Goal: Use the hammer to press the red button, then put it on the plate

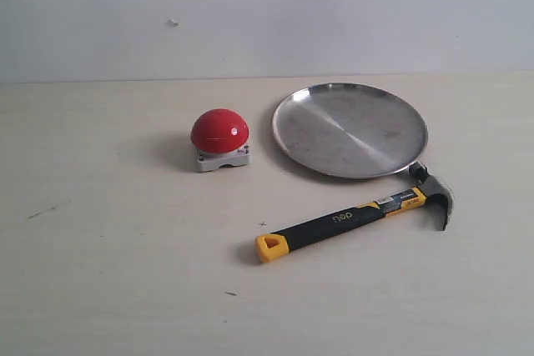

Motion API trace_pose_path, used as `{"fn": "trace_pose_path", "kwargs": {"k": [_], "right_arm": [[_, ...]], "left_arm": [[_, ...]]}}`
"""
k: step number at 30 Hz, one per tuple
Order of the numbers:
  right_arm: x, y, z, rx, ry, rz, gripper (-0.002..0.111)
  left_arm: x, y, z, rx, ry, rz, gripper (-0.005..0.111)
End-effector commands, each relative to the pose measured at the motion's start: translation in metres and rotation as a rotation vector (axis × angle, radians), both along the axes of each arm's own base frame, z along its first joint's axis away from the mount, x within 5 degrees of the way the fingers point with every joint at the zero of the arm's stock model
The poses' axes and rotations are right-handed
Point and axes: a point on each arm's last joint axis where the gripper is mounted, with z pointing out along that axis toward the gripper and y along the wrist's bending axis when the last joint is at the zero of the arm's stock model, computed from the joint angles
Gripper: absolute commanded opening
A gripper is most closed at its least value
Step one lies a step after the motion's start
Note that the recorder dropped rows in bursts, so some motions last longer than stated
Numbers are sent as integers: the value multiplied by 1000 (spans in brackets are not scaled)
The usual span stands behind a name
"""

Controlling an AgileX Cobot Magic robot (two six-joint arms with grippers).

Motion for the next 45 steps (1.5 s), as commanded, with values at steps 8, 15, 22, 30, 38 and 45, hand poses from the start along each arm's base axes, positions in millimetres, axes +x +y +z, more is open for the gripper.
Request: {"fn": "trace_pose_path", "kwargs": {"k": [8,15,22,30,38,45], "right_arm": [[0,0,0,-9,-11,-4,0],[0,0,0,-9,-11,-4,0],[0,0,0,-9,-11,-4,0],[0,0,0,-9,-11,-4,0],[0,0,0,-9,-11,-4,0],[0,0,0,-9,-11,-4,0]], "left_arm": [[0,-1,7,101,-85,-10,0],[-1,-3,19,-45,-224,-40,0],[-7,-7,39,-464,-423,-157,0],[-13,-13,60,-530,-559,-287,0],[86,-42,139,-263,-55,-479,0],[143,-40,157,260,54,-487,0]]}}
